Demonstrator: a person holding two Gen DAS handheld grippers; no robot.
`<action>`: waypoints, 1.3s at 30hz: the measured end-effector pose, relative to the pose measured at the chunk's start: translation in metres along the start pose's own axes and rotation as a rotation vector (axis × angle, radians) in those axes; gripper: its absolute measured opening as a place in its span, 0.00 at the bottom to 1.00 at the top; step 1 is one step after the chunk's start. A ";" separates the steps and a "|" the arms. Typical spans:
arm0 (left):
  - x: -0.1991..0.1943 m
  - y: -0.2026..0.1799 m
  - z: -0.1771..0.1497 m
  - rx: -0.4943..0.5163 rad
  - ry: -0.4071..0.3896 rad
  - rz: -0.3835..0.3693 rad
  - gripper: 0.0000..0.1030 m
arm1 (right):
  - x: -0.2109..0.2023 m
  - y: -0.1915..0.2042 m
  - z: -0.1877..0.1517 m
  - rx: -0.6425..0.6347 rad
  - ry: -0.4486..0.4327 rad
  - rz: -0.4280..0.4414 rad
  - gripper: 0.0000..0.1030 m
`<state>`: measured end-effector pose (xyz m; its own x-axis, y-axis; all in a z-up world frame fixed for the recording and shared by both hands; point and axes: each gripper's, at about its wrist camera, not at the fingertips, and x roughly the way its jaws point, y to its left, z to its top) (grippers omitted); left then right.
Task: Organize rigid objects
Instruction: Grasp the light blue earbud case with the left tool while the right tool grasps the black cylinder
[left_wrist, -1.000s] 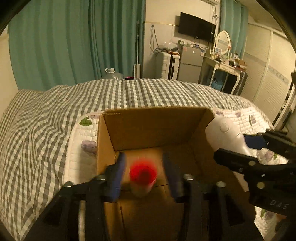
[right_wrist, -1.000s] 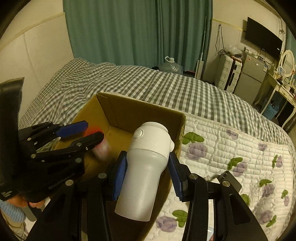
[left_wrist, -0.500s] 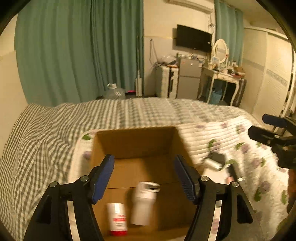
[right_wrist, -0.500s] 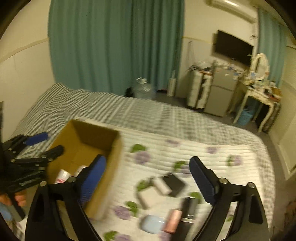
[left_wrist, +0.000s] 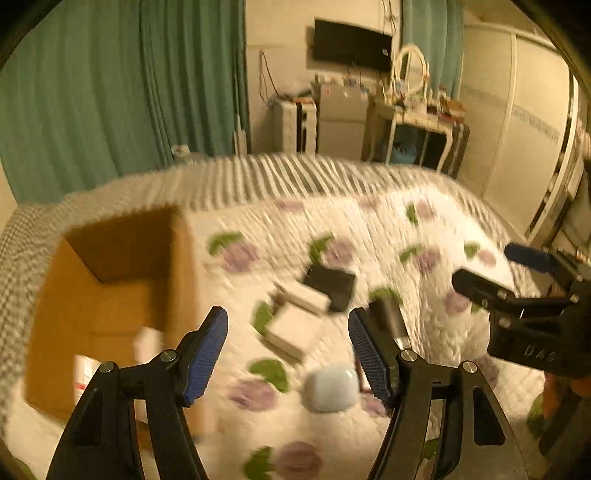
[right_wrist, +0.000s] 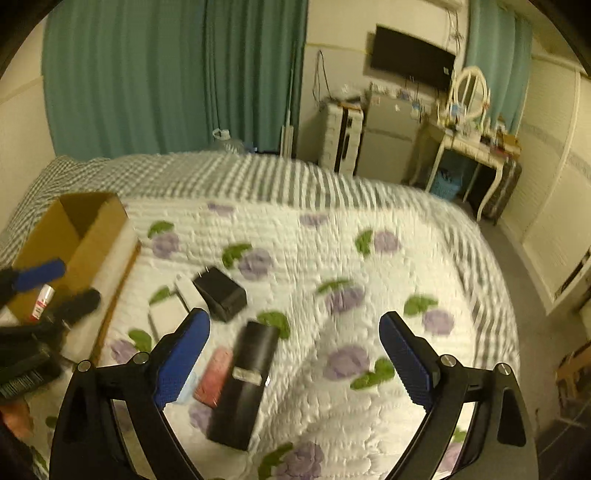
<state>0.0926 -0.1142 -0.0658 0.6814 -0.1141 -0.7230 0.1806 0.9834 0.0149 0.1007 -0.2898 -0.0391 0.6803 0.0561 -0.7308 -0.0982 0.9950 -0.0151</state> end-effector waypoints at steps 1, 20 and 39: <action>0.010 -0.009 -0.007 0.014 0.022 -0.002 0.69 | 0.004 -0.003 -0.003 0.002 0.016 0.004 0.91; 0.077 -0.038 -0.075 0.085 0.211 -0.057 0.49 | 0.027 0.005 -0.017 -0.019 0.104 0.019 0.91; 0.047 0.003 -0.042 -0.004 0.115 0.044 0.49 | 0.103 0.040 -0.048 -0.050 0.387 0.117 0.57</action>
<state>0.0956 -0.1104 -0.1283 0.6027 -0.0545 -0.7961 0.1497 0.9877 0.0457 0.1325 -0.2481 -0.1478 0.3398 0.1242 -0.9323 -0.2003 0.9781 0.0573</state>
